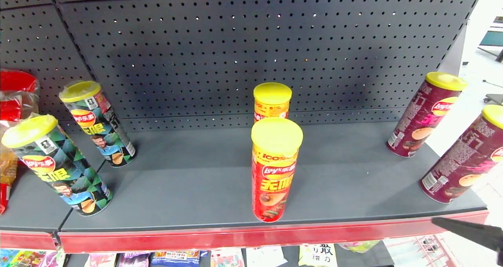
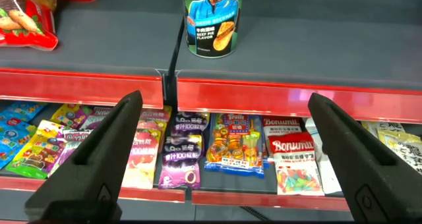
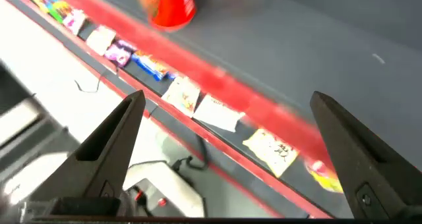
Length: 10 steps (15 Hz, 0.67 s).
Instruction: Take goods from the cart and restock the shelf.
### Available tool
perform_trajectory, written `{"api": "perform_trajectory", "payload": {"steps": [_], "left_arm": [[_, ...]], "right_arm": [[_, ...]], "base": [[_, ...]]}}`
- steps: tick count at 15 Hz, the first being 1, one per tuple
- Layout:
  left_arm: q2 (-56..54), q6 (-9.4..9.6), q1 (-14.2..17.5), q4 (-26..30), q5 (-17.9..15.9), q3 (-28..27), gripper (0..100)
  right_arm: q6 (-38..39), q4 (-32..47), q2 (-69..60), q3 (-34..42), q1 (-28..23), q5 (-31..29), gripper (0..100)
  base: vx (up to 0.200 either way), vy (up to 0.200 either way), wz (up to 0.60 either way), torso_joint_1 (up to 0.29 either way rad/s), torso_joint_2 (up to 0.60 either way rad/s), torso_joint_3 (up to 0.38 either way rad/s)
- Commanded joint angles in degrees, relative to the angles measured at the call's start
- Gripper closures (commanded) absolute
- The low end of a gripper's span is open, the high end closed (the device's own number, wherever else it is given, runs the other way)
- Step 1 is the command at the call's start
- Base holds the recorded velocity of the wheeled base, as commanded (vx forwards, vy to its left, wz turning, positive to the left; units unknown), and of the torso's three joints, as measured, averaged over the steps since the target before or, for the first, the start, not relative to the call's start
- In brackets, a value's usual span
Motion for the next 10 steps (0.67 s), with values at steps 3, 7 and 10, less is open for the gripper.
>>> {"api": "perform_trajectory", "payload": {"steps": [3, 7, 10], "left_arm": [[0.1, -0.02, 0.0, 0.0, 0.0, 0.0, 0], [0.1, -0.02, 0.0, 0.0, 0.0, 0.0, 0], [0.1, -0.02, 0.0, 0.0, 0.0, 0.0, 0]], "right_arm": [[-3.7, 17.2, -37.2, 8.9, -23.0, 7.0, 0], [0.5, 12.6, -38.7, 11.7, -31.8, -2.2, 0], [2.4, 12.6, -42.5, 11.8, -28.7, -3.6, 0]], "base": [[0.0, 0.0, 0.0, 0.0, 0.0, 0.0], [0.0, 0.0, 0.0, 0.0, 0.0, 0.0], [0.0, 0.0, 0.0, 0.0, 0.0, 0.0]]}}
